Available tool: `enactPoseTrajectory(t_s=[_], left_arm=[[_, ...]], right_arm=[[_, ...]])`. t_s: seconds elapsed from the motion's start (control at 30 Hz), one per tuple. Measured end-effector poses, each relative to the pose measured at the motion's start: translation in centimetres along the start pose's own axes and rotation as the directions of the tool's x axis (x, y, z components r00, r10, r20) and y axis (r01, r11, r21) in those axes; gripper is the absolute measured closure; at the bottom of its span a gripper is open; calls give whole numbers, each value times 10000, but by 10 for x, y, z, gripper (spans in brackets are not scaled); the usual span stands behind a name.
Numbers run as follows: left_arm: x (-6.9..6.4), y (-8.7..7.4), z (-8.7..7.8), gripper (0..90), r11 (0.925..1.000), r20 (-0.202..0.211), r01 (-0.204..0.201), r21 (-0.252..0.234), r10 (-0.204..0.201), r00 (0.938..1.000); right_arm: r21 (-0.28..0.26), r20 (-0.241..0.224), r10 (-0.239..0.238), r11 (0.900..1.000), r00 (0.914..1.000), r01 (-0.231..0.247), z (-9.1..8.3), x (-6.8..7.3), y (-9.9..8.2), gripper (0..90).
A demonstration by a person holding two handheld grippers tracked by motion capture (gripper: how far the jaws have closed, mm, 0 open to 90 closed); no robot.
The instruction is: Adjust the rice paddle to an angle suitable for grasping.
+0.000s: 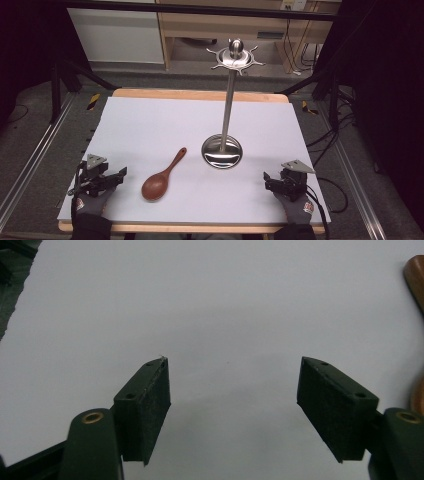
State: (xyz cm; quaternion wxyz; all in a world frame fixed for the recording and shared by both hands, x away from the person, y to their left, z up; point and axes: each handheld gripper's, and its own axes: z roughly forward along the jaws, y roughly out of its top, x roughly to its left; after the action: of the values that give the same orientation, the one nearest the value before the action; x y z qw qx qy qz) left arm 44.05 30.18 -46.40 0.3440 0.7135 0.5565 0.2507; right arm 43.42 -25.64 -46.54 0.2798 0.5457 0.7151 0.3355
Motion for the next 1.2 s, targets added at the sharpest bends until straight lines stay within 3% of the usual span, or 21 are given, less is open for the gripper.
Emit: enactPoseTrajectory(t_s=[0.23,0.4,0.6,0.97,1.2], left_arm=[[-6,4,-5,289,9998,279,-25,-212,31,9996],[-11,7,-9,288,9994,434,-266,-240,276,9987],[-16,9,-12,282,9993,620,-215,-318,234,9978],[-29,16,-15,276,9980,991,-582,-253,604,9932],[-40,22,-20,279,9958,1339,-833,-372,876,9871]], right_arm=[[34,-111,83,10000,9999,-83,0,0,0,116],[162,-110,-213,9996,9997,215,1,5,-1,107],[306,-130,-435,9986,9990,438,4,8,0,103],[413,-133,-439,9982,9989,444,5,10,-1,100],[419,-156,-494,9979,9987,500,5,10,-1,100]])
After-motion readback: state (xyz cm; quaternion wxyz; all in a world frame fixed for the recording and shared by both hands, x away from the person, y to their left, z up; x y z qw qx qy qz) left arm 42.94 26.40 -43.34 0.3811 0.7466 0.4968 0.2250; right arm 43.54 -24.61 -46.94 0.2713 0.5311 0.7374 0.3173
